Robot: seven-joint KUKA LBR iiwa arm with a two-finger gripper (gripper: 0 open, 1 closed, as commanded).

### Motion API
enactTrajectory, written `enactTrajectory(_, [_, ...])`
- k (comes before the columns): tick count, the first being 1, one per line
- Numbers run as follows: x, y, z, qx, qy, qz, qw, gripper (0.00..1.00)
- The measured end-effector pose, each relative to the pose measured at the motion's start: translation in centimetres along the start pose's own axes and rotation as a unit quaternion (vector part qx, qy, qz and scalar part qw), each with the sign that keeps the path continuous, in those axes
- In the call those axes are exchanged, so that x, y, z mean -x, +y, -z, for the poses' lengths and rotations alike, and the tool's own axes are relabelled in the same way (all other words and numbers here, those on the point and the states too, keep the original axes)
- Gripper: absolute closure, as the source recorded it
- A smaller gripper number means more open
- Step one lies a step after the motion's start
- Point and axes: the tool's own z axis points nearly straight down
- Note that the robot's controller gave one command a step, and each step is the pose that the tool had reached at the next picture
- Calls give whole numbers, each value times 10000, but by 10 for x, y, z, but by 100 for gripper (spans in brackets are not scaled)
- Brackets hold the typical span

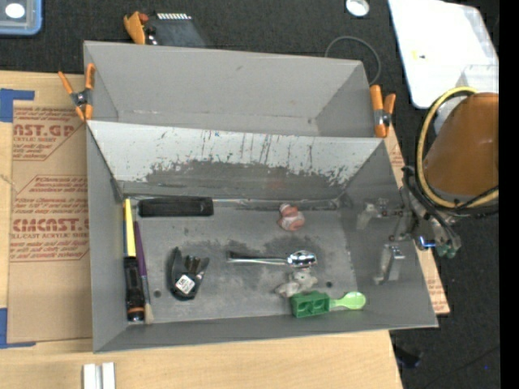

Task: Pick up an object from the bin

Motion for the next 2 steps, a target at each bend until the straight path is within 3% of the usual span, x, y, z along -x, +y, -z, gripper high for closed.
enactTrajectory(1, [2,1,3,-7,-35,8,10000,0])
enactTrajectory(2, [-6,24,-52,-11,-44,761,9971,0])
